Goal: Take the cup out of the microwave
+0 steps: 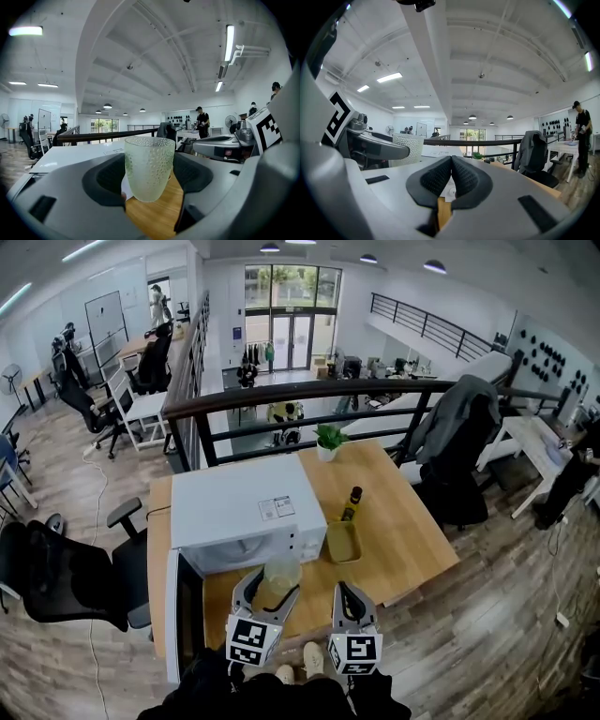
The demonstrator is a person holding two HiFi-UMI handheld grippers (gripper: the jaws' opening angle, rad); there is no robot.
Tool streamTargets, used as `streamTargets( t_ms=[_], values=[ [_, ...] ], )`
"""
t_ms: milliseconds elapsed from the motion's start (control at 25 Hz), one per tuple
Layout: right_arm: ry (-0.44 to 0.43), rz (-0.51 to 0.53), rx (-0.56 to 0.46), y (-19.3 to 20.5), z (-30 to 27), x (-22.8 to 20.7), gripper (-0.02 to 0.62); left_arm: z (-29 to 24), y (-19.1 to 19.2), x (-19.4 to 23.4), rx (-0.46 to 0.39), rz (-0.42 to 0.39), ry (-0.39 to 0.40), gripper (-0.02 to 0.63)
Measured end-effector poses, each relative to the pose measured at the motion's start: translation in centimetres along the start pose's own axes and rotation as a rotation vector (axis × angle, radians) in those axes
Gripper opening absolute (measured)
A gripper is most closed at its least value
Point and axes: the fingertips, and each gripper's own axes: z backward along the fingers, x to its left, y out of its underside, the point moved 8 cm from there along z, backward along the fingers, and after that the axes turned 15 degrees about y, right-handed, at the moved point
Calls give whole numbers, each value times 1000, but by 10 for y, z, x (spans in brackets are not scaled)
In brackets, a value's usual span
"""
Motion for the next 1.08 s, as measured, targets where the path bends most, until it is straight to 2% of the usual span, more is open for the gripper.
streamTargets(
  t_ms=[1080],
  values=[
    [-10, 13, -5, -4, 2, -3, 15, 0, -3, -7, 7, -2, 4, 316]
  ],
)
